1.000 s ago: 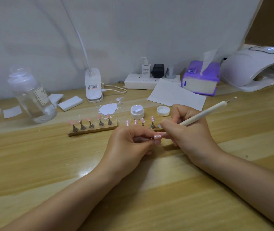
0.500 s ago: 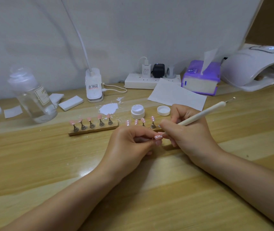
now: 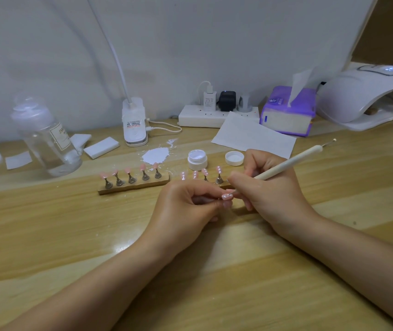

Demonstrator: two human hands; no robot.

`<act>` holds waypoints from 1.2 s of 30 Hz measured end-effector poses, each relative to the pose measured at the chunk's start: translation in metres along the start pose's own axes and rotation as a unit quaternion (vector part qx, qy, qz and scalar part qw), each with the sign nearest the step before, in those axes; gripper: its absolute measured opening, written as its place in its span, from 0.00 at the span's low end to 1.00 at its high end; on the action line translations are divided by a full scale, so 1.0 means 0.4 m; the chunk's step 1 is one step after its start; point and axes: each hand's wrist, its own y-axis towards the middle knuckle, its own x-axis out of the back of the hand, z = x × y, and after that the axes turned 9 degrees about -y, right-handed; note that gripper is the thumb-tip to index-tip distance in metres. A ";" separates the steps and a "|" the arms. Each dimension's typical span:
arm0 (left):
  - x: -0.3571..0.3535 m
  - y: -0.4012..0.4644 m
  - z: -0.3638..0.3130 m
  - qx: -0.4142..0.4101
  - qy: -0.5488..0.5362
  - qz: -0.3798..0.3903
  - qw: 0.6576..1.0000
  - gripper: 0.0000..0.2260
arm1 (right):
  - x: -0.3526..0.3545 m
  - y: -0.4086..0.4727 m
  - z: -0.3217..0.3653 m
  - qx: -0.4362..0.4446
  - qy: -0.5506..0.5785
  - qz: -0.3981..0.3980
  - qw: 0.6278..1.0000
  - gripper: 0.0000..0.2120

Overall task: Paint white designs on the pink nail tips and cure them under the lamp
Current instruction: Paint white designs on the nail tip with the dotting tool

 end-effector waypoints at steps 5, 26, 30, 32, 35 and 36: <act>0.001 0.001 0.004 0.000 0.001 -0.001 1.000 0.09 | 0.000 0.001 -0.001 0.000 -0.002 -0.004 1.000 0.13; 0.000 0.001 0.002 0.003 -0.002 -0.005 1.000 0.09 | 0.000 0.000 0.000 -0.001 0.001 0.004 1.000 0.13; 0.000 0.000 0.002 0.005 -0.001 -0.002 1.000 0.10 | -0.002 0.002 0.003 -0.005 -0.003 0.000 1.000 0.13; 0.000 0.000 0.001 0.004 -0.002 -0.004 1.000 0.12 | -0.002 0.001 0.003 -0.005 -0.003 0.000 1.000 0.13; -0.001 0.000 0.000 0.002 -0.005 -0.005 1.000 0.12 | -0.001 0.002 0.002 -0.004 -0.004 -0.005 1.000 0.13; -0.001 0.000 0.000 0.002 -0.006 -0.005 1.000 0.12 | -0.001 0.002 0.002 -0.003 -0.003 -0.008 1.000 0.13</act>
